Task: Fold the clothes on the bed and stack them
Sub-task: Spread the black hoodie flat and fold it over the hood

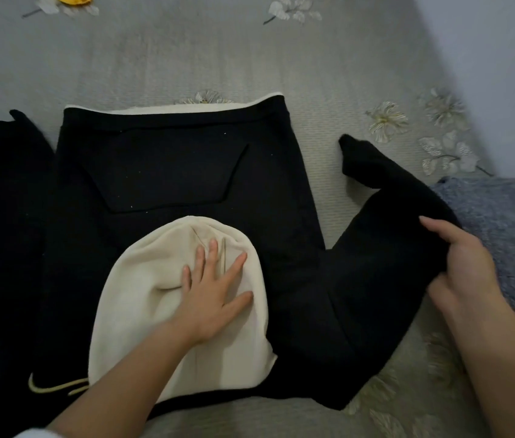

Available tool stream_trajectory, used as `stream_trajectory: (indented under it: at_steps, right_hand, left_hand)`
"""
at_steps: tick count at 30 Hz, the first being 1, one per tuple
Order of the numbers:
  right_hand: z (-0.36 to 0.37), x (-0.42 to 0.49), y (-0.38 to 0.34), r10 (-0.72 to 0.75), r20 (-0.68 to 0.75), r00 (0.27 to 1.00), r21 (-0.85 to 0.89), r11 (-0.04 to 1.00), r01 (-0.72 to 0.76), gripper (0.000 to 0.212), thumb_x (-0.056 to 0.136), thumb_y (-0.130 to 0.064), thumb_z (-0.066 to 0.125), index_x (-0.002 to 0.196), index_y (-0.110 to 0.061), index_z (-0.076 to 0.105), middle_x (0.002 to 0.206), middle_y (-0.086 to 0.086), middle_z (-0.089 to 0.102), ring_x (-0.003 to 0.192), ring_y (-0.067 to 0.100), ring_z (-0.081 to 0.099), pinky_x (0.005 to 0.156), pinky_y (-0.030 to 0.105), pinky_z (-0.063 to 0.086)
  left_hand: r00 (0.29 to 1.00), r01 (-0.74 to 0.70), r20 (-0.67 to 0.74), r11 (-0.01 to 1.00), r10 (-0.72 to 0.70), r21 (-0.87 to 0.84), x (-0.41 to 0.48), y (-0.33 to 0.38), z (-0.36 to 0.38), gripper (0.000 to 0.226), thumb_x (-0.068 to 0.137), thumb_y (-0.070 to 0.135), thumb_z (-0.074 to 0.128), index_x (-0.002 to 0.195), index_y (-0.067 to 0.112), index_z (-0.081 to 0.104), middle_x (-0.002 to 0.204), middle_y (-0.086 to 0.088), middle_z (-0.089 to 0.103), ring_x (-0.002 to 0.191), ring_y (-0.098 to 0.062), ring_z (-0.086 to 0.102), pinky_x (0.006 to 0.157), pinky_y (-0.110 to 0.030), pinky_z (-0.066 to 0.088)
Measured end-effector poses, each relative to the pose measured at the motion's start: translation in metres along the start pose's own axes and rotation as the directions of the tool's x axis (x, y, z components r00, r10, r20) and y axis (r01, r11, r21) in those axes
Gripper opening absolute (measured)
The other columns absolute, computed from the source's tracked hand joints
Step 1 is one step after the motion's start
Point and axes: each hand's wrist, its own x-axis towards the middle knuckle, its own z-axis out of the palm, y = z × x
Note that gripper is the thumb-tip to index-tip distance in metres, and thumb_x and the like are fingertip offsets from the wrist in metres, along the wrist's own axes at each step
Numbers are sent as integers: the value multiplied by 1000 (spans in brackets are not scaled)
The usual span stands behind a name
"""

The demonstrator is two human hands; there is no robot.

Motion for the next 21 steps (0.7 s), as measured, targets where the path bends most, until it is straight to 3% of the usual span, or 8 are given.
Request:
stream_trajectory:
  at_steps: [4, 7, 9, 12, 14, 16, 18, 21]
  right_hand:
    - [19, -33, 3, -125, -169, 978, 24, 991, 131, 25, 83, -11, 65, 107, -9, 69, 100, 11, 73, 93, 21, 71, 88, 40, 55]
    - [59, -44, 17, -417, -272, 867, -121, 909, 399, 9, 85, -6, 63, 90, -14, 64, 93, 7, 69, 87, 17, 66, 85, 35, 56]
    - [89, -48, 31, -656, -154, 739, -300, 743, 598, 8, 86, -8, 61, 88, -15, 57, 92, 5, 64, 85, 14, 60, 83, 29, 51]
    - [132, -58, 63, -780, 308, 545, -474, 371, 799, 13, 84, -13, 58, 87, -19, 46, 87, -2, 52, 85, 16, 52, 84, 33, 45]
    - [152, -61, 95, -521, 717, 463, -475, 121, 872, 18, 83, -15, 59, 89, -23, 44, 107, 2, 54, 117, 23, 48, 105, 50, 34]
    - [154, -63, 130, -20, 881, 473, -473, -64, 879, 25, 86, -26, 57, 110, -24, 51, 151, 2, 32, 146, 19, 11, 117, 55, 8]
    - [140, -59, 160, 365, 797, 481, -423, -232, 876, 60, 89, -38, 53, 144, -28, 32, 161, -4, 1, 147, 18, -13, 116, 53, -8]
    - [116, -54, 184, 431, 772, 468, -365, -302, 881, 71, 93, -46, 44, 152, -31, 8, 161, -6, -9, 145, 17, -21, 113, 46, -16]
  left_hand:
    - [989, 50, 132, 988, -70, 146, -1, 14, -15, 80, 83, 65, 45, 146, 50, -1, 150, -3, -40, 137, -27, -37, 113, -53, -10]
    - [983, 149, 145, 938, -108, -311, -1, 24, -41, 56, 87, 52, 55, 140, 43, 40, 160, -1, -7, 146, -22, -14, 118, -47, 3]
    - [980, 193, 124, 621, -153, -760, -6, 21, -62, 32, 89, 45, 56, 120, 38, 64, 148, 7, 40, 142, -16, 27, 113, -39, 29]
    - [942, 160, 128, 78, -309, -984, -14, -3, -94, 30, 91, 43, 50, 105, 28, 71, 111, 7, 70, 113, -17, 61, 86, -33, 49]
    - [922, 69, 141, -204, -361, -977, -18, -29, -106, 38, 93, 43, 44, 114, 21, 67, 114, -5, 69, 110, -22, 64, 89, -38, 48]
    - [905, -5, 127, -309, -406, -951, -24, -50, -113, 40, 94, 43, 41, 116, 18, 64, 119, -10, 66, 111, -25, 63, 97, -41, 45]
    - [891, -6, 120, -275, -438, -961, -29, -62, -113, 38, 96, 41, 41, 118, 17, 61, 124, -11, 62, 112, -25, 61, 100, -41, 44]
    - [874, 64, 73, -35, -481, -997, -27, -65, -108, 35, 96, 32, 46, 126, 16, 54, 126, -8, 60, 109, -21, 63, 92, -36, 48]
